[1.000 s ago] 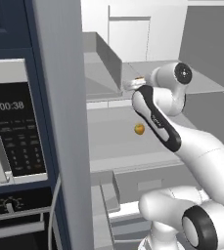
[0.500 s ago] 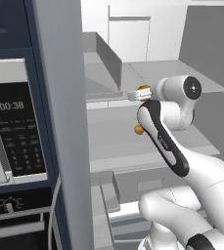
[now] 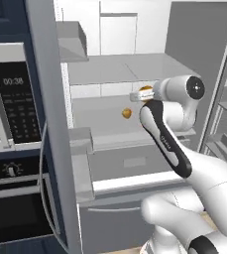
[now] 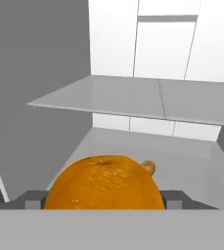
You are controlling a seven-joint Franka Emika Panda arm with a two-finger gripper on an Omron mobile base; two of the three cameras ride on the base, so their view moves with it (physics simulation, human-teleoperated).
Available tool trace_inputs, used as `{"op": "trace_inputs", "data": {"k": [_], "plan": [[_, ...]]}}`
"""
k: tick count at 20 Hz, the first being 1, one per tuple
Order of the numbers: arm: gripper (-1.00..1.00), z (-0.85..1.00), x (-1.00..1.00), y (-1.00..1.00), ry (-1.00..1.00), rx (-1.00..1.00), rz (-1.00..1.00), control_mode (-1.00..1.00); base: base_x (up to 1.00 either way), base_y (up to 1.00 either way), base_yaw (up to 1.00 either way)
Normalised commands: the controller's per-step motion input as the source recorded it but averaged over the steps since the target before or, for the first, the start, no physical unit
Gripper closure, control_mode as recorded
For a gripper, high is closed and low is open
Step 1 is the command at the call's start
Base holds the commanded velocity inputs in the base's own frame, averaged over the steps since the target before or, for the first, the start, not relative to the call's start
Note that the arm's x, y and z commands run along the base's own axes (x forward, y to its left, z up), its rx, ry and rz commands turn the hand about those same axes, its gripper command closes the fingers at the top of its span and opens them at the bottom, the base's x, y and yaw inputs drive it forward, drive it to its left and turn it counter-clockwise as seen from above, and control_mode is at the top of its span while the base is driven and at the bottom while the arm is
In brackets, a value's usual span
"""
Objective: Retrieve the orange and apple from the fridge and place them into the bowl on the dining table.
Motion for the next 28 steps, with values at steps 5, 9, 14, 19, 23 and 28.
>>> {"op": "trace_inputs", "data": {"k": [5,9,14,19,23,28], "plan": [[1.0,0.0,0.0,0.0,0.0,0.0,0.0,1.0,-0.53,-0.32,0.27],[1.0,0.0,0.0,0.0,0.0,0.0,0.0,1.0,-0.4,-0.54,0.4],[1.0,0.0,0.0,0.0,0.0,0.0,0.0,1.0,-0.43,-0.54,0.46],[1.0,0.0,0.0,0.0,0.0,0.0,0.0,1.0,-0.33,-0.07,0.43],[1.0,0.0,0.0,0.0,0.0,0.0,0.0,1.0,-0.35,0.01,0.38],[1.0,0.0,0.0,0.0,0.0,0.0,0.0,1.0,-0.53,0.0,0.38]]}}
